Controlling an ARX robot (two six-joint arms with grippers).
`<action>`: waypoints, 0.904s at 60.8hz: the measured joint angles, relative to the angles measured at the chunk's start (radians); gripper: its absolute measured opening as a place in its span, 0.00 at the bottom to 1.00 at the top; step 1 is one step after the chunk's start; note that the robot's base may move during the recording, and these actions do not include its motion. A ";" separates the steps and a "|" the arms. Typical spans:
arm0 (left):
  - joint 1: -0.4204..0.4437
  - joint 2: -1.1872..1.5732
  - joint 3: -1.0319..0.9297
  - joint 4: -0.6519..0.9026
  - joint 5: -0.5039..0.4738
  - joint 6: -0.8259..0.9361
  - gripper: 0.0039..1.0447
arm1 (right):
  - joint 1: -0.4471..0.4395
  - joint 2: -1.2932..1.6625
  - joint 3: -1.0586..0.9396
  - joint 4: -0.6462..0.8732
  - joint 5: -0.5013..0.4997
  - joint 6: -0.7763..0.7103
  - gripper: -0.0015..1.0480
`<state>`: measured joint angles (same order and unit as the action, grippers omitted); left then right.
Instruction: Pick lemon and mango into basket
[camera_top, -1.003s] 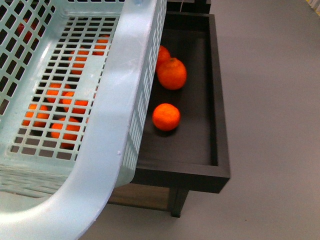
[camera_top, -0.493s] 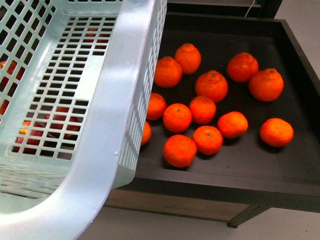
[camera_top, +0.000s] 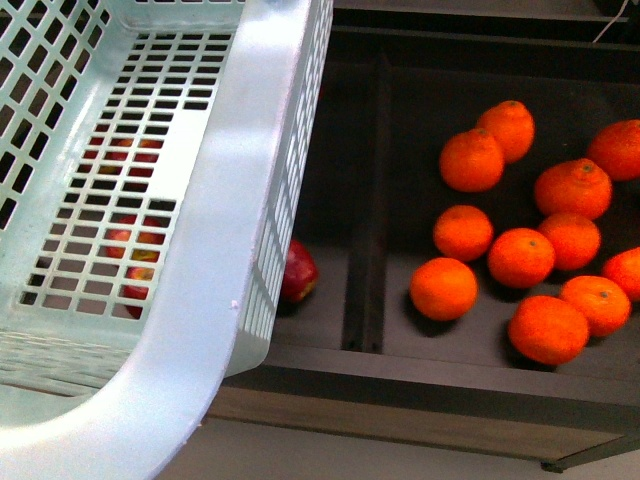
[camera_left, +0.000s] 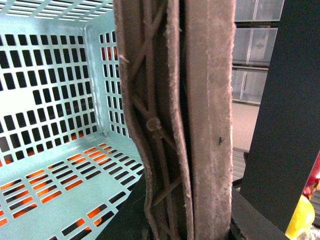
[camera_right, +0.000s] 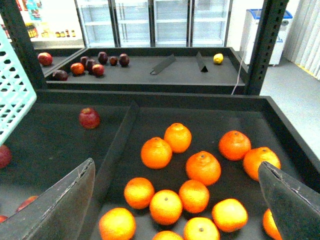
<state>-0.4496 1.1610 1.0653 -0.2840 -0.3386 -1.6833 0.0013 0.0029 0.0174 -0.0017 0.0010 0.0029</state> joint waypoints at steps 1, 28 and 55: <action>0.000 0.000 0.000 0.000 0.000 0.000 0.18 | 0.000 0.000 0.000 0.000 0.000 0.001 0.92; 0.000 0.000 0.000 0.000 0.002 0.000 0.18 | 0.000 0.000 0.000 0.000 0.002 0.000 0.92; 0.000 0.000 0.000 0.000 0.002 0.003 0.18 | 0.000 0.000 0.000 0.000 -0.003 0.000 0.92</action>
<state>-0.4496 1.1610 1.0653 -0.2840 -0.3370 -1.6806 0.0013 0.0032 0.0174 -0.0021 -0.0017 0.0029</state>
